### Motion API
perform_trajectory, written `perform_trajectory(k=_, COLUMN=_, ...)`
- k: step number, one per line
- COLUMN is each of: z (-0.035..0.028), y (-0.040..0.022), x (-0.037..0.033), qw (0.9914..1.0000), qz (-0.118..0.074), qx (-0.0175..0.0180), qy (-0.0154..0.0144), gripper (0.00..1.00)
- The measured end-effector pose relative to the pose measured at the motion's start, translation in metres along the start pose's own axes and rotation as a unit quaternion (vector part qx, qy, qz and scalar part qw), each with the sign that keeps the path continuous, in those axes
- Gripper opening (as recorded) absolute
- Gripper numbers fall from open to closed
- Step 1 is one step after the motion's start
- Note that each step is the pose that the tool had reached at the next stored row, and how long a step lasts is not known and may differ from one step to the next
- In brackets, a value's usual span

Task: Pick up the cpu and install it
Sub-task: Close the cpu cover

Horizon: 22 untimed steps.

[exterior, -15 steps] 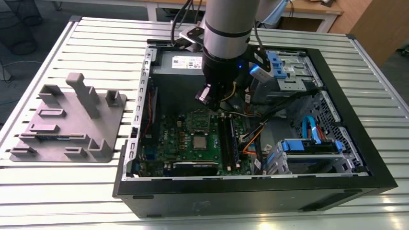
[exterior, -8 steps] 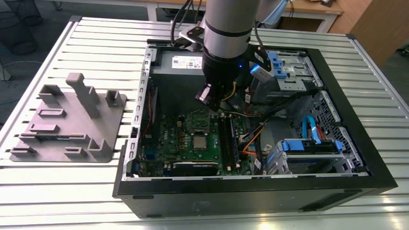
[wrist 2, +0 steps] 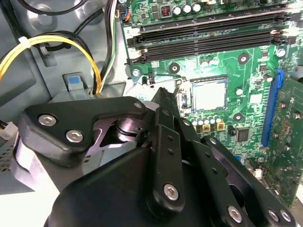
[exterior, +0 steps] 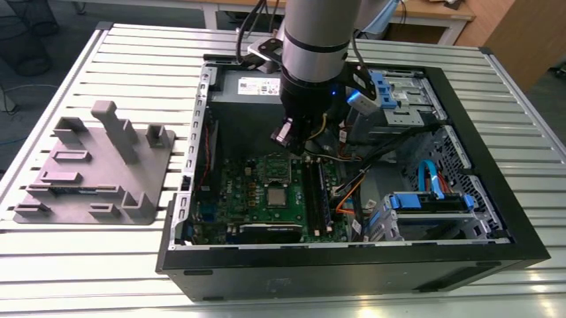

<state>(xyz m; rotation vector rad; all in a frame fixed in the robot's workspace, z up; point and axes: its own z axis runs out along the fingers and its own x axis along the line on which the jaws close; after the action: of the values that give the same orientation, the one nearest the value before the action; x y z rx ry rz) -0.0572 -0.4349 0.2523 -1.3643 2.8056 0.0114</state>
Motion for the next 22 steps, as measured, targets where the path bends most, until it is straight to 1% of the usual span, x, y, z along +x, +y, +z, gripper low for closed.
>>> perform_trajectory(k=12, z=-0.0002, y=-0.0084, x=0.0128, qw=0.99992, qz=-0.013, qx=-0.0003, qy=0.0000, gripper=0.11)
perform_trajectory(k=22, z=-0.0005, y=-0.0171, x=0.0254, qw=0.99980, qz=-0.020, qx=-0.0005, qy=-0.0001, gripper=0.11)
